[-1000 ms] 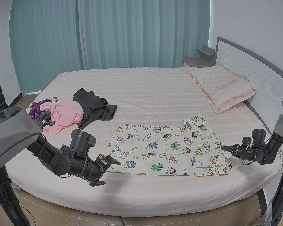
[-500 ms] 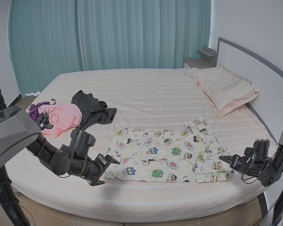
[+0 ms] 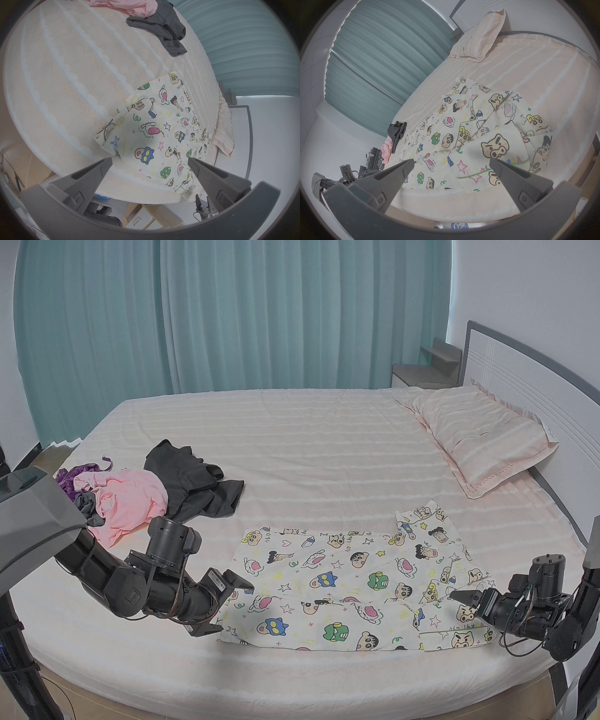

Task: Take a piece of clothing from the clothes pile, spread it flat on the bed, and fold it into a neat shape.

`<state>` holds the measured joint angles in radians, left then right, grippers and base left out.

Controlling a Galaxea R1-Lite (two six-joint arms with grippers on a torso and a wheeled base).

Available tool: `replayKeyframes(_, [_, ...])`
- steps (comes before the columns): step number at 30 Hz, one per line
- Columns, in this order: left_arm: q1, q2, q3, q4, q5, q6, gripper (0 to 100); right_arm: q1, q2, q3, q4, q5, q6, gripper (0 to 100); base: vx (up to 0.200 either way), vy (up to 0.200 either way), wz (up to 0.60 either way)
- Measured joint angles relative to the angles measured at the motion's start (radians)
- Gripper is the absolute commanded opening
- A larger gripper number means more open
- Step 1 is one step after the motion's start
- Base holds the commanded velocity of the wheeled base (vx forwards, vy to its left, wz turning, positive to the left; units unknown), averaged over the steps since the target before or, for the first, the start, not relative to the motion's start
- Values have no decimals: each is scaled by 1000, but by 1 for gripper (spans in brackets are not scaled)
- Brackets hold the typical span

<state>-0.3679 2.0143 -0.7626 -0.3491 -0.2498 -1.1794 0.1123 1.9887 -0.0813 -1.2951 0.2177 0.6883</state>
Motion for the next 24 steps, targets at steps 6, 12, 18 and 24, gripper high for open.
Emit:
replayKeyframes(6, [0,-8,21,-6,0,1,100,11,21,31,-72,0,5,100,0,200,0])
replayKeyframes(12, [-1,-13,38,-12,6,15,100,18,58,55,-141,-2,4,100,0,33,0])
replayKeyframes(18, [-3,-15,41,-41,47,99,100,26,86,63,-218,-5,10,100,0,0,0])
replayKeyframes(24, [-7,8,35,-115,61,249,100,33,94,64,-224,-6,16,100,0,0,0])
